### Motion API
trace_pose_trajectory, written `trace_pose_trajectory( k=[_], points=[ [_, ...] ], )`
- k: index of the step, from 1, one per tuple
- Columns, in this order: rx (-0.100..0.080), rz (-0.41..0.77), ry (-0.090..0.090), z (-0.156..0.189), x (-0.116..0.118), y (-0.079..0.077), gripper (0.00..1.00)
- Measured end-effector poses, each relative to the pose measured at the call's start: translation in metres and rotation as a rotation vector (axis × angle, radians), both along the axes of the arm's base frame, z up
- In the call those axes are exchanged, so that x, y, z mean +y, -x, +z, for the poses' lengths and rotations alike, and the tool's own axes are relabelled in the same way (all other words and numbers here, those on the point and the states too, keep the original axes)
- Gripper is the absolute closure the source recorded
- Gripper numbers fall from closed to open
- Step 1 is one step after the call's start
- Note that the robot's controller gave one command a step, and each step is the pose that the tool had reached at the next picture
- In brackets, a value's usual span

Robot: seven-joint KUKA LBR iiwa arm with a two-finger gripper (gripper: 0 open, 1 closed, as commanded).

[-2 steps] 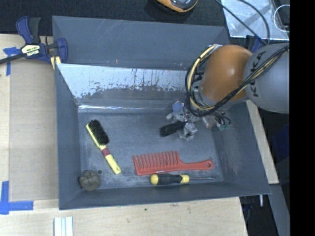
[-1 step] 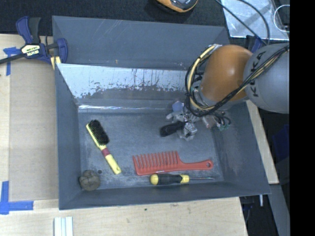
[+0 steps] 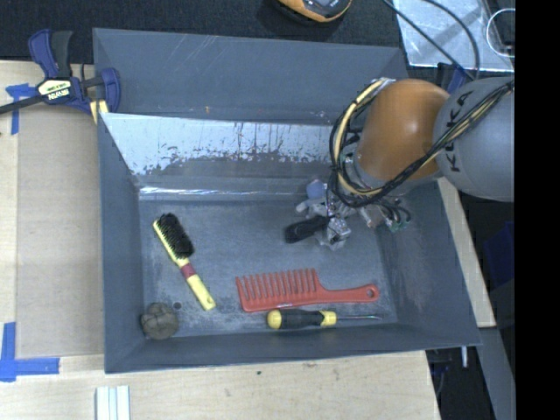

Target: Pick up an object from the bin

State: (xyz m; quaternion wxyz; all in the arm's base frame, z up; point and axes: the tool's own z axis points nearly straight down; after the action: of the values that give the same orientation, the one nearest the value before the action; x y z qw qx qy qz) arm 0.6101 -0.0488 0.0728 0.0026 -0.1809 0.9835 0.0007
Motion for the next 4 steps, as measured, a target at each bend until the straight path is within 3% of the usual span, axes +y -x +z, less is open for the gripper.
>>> trace_pose_trajectory(
  k=[2,4],
  points=[
    [0.001,-0.001,0.0,0.007,0.0,0.001,1.0],
    [0.0,-0.002,0.0,0.043,0.0,0.0,1.0]
  ],
)
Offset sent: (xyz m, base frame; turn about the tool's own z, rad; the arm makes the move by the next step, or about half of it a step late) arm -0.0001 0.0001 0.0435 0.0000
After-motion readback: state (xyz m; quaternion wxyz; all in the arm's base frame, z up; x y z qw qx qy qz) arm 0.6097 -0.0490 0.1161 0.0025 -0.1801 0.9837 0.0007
